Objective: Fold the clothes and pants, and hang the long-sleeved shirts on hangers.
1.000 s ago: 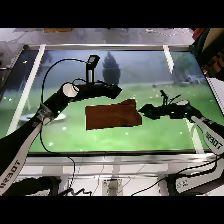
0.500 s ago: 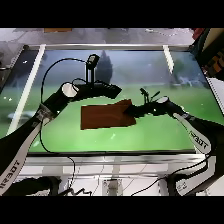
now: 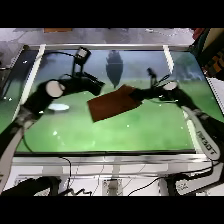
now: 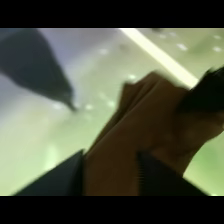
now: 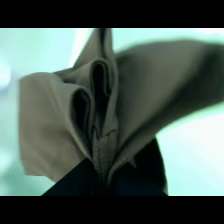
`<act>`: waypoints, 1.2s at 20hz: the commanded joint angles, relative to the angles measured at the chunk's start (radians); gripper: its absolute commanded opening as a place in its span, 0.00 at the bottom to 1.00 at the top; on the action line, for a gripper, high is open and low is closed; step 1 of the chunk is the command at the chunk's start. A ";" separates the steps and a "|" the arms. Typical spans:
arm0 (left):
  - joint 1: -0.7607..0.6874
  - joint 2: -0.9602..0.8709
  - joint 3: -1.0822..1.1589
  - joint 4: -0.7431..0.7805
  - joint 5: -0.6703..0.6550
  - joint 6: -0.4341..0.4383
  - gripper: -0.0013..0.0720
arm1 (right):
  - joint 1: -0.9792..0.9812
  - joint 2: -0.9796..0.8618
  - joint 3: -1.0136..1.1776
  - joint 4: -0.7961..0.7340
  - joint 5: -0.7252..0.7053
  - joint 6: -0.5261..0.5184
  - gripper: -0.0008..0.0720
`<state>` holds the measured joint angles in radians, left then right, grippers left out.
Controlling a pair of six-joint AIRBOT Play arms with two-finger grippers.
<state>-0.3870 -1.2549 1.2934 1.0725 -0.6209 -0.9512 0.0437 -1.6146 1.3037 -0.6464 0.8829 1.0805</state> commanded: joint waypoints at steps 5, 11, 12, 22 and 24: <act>0.213 0.209 0.000 0.135 -0.261 -0.003 0.04 | -0.494 0.264 0.028 -0.422 0.109 0.248 0.03; 0.277 0.221 -0.001 0.135 -0.377 -0.038 0.04 | -0.967 0.324 0.017 -0.660 0.323 0.501 0.03; 0.277 0.221 -0.001 0.134 -0.378 -0.037 0.04 | -1.041 0.323 0.013 -0.697 0.364 0.549 0.03; 0.277 0.220 -0.001 0.131 -0.379 -0.037 0.04 | -1.338 0.323 0.012 -0.813 0.483 0.557 0.58; 0.277 0.220 -0.001 0.131 -0.379 -0.037 0.04 | -1.319 0.323 0.012 -0.796 0.487 0.557 0.83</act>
<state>-0.1116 -1.0351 1.2926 1.2037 -0.9970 -0.9878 -1.2671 -1.2915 1.3163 -1.4445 1.3430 1.6314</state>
